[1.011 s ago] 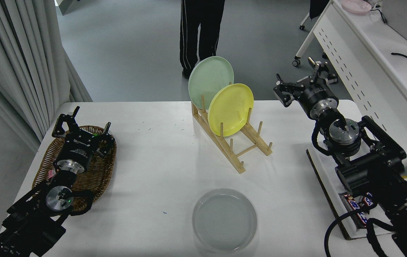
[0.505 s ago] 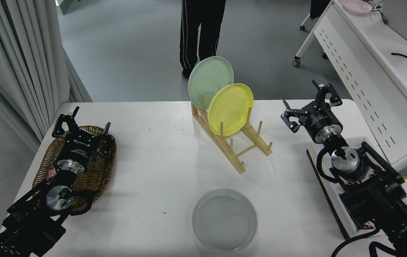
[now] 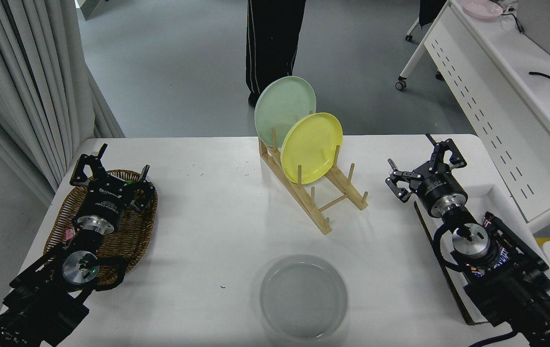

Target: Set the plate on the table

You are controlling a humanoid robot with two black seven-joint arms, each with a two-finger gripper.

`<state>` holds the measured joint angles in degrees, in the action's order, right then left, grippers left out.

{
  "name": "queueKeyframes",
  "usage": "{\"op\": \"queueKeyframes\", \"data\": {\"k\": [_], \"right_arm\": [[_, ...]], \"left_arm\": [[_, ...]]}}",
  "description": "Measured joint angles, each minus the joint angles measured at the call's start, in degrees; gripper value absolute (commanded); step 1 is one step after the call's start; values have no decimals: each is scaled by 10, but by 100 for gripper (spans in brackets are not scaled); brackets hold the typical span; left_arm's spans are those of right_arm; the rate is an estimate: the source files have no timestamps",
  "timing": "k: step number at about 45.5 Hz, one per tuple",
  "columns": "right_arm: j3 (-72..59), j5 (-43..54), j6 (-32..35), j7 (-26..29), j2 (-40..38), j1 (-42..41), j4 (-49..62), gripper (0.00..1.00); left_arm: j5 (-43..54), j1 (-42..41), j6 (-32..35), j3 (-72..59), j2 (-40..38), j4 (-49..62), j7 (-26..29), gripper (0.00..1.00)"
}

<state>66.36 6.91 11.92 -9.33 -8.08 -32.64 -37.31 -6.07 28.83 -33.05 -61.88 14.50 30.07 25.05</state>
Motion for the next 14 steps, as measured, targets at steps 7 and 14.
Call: {"op": "queueKeyframes", "data": {"k": [7,14], "right_arm": [[-2,-6,2,-2,0,3,2,99],[-5,-9,3,-3,1,4,3,99]], "left_arm": [[0,0,0,0,0,0,0,100],[0,0,0,0,0,0,0,100]]}}
